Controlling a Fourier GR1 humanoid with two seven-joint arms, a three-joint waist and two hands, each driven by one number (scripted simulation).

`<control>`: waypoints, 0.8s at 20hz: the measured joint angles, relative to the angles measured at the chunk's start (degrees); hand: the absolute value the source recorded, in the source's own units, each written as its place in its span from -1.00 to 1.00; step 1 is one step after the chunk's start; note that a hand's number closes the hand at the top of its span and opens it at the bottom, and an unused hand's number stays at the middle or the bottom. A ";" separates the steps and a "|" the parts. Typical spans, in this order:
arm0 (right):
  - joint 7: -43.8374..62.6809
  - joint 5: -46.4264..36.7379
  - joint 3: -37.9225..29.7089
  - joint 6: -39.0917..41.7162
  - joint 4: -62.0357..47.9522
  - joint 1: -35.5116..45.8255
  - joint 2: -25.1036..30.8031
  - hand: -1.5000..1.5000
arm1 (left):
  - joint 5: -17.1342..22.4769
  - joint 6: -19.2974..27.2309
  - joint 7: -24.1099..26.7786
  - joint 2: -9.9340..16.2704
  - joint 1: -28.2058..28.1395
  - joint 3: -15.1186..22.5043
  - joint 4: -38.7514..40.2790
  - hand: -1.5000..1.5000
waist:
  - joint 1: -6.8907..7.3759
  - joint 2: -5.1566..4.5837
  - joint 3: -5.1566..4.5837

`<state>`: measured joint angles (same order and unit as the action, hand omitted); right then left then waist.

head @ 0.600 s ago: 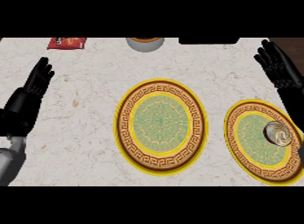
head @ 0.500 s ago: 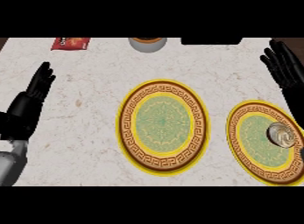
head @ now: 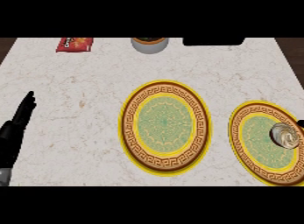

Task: Pick the cupcake from the plate and place it in the plate

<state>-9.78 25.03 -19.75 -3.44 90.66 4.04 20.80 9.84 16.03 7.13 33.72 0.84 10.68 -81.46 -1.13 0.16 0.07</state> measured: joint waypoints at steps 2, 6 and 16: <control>-3.98 1.66 -3.01 -0.45 0.17 -3.08 -2.59 -1.00 | -0.31 0.01 0.93 0.35 -2.05 -0.31 -0.44 0.00 | 0.16 0.06 0.01; -9.18 5.35 -7.56 3.44 2.53 -10.50 -5.29 -1.00 | -1.66 0.31 1.38 -0.46 -4.53 -0.40 -2.03 0.00 | 0.37 0.05 -0.02; -2.58 -0.04 -8.46 15.50 3.87 -20.93 7.62 -1.00 | -3.95 -0.02 1.00 -1.89 -4.80 -0.81 -2.46 0.00 | 0.82 -0.16 -0.10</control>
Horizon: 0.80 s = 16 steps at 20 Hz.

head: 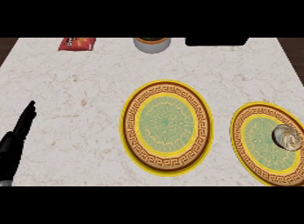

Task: Pick the cupcake from the plate and place it in the plate

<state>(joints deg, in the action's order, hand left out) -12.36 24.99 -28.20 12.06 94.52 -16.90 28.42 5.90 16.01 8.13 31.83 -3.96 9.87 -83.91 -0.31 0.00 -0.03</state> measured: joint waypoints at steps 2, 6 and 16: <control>2.65 -2.56 0.68 0.60 -0.07 -0.34 3.04 -1.00 | -0.21 -0.42 0.85 -0.27 -0.36 0.08 0.38 0.00 | 0.26 -0.04 -0.02; 8.69 -5.86 2.03 1.83 -1.37 0.98 7.84 -1.00 | -1.04 -0.41 -0.20 -0.73 -0.12 0.03 -0.39 0.00 | 0.53 -0.06 0.00; 16.76 -13.80 9.27 8.17 -10.75 9.73 13.86 -1.00 | -1.98 -2.65 0.92 -2.00 -0.30 -2.07 1.06 0.00 | 0.82 -0.09 0.02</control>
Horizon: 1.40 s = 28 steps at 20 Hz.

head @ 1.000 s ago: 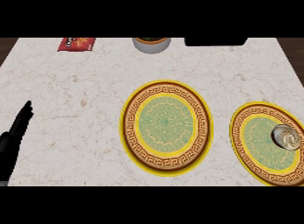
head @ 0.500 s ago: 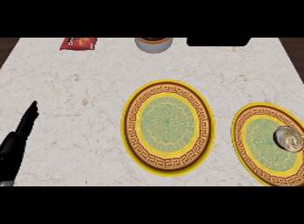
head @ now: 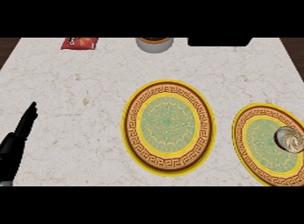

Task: Pick the cupcake from the plate and place it in the plate

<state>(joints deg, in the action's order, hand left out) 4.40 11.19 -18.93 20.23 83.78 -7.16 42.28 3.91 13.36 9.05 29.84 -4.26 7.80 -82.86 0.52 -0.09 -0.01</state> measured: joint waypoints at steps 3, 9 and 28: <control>0.49 -4.07 3.47 1.16 -3.51 3.31 0.44 -1.00 | -0.06 -1.10 0.38 0.14 0.68 -0.94 0.59 0.00 | 0.17 -0.04 0.01; -3.16 -11.85 7.52 4.64 -11.06 7.10 1.18 -1.00 | -1.33 -1.73 0.61 -1.26 -0.53 -1.99 -0.12 0.00 | 0.04 0.01 0.03; -14.35 -28.03 11.37 7.88 -30.35 17.82 -4.83 -1.00 | -7.70 -6.71 -1.85 -6.46 -1.62 -7.49 -2.95 0.00 | -0.25 0.08 0.02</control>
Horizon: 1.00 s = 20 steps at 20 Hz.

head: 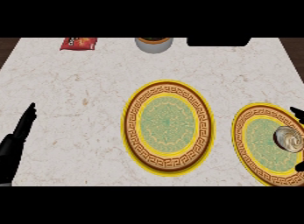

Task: Pick the cupcake from the plate and place it in the plate

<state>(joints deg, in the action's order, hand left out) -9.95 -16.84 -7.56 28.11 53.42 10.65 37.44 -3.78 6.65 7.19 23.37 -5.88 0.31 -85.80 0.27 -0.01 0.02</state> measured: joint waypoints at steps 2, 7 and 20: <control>-1.27 -1.07 -0.27 -0.46 -1.62 0.09 -0.43 -1.00 | -1.16 0.09 -0.27 -1.15 -0.64 0.18 -0.82 0.00 | 0.00 0.01 -0.01; -3.48 -3.99 -0.31 -1.74 -7.28 3.59 -2.15 -1.00 | -2.55 -1.12 -0.16 -2.41 -0.77 -1.16 -1.34 0.00 | 0.08 -0.02 0.01; -14.04 -12.73 3.65 -6.20 -11.67 11.41 -2.35 1.00 | -4.90 -3.88 0.03 -4.66 2.11 -2.92 0.24 0.00 | 1.94 -0.50 0.06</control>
<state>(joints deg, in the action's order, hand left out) -23.99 -29.56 -3.91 21.91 41.75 22.06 35.09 -8.69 2.77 7.22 18.71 -3.76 -2.60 -85.56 2.21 -0.51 0.08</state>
